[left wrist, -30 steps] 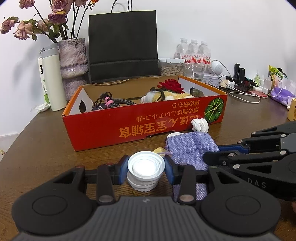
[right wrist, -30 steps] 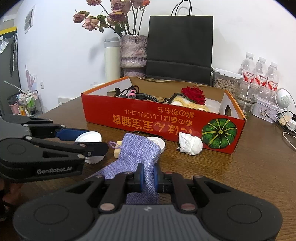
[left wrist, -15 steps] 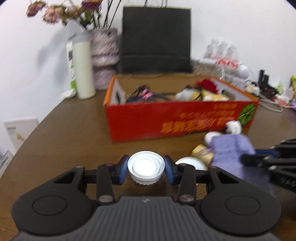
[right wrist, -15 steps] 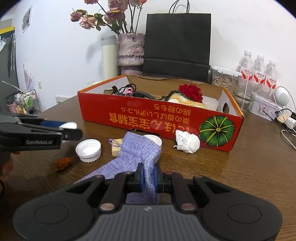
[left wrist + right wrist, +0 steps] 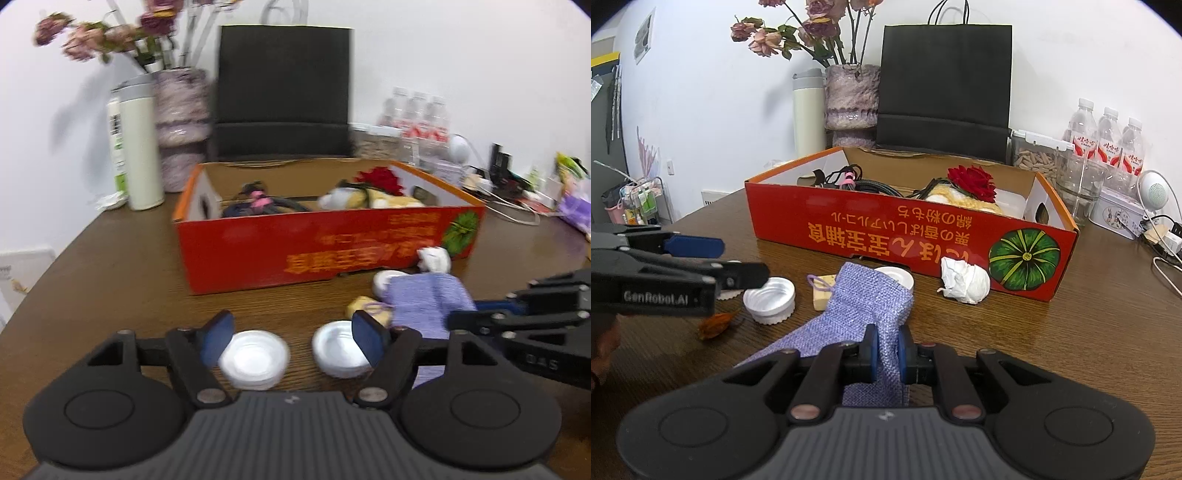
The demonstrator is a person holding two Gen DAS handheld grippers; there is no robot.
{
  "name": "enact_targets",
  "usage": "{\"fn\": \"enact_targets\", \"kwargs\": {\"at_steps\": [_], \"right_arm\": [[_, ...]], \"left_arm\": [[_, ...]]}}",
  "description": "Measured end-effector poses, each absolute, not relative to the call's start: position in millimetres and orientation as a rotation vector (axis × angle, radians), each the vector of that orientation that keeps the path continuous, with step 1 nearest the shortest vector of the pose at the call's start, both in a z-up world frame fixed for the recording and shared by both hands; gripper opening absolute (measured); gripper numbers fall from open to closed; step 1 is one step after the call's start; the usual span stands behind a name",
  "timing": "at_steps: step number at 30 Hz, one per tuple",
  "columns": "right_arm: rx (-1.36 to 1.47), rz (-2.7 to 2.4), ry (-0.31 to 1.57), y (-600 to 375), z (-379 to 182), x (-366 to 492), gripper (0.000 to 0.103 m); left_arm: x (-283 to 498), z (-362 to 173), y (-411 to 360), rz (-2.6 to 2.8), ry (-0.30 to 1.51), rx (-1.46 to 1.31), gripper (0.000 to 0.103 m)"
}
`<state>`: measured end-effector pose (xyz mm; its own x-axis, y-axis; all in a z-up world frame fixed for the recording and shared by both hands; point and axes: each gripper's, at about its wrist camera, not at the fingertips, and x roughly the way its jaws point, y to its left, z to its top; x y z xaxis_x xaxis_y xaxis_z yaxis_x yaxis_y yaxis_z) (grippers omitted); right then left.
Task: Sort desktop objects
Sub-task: 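Lift the cap stack and lavender pouch off the desk with both tools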
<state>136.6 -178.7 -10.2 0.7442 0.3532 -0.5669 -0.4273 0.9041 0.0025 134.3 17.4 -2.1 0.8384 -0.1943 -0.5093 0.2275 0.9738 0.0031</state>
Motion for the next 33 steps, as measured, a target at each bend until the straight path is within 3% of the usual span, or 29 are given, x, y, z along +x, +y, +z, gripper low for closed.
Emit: {"fn": "enact_targets", "kwargs": {"at_steps": [4,9,11,33], "right_arm": [[-0.130,0.426,0.597,-180,-11,137,0.010],[-0.133,0.429,0.596,-180,-12,136,0.010],[-0.133,0.429,0.596,-180,-11,136,0.010],[-0.054,0.489,0.468,-193,25,129,0.008]], "left_arm": [[138,-7,0,-0.268,0.553,0.121,0.073],[145,-14,-13,-0.290,0.598,0.180,0.046],[146,-16,-13,-0.301,0.613,0.182,0.041],[132,13,-12,-0.283,0.518,0.108,0.041]]}}
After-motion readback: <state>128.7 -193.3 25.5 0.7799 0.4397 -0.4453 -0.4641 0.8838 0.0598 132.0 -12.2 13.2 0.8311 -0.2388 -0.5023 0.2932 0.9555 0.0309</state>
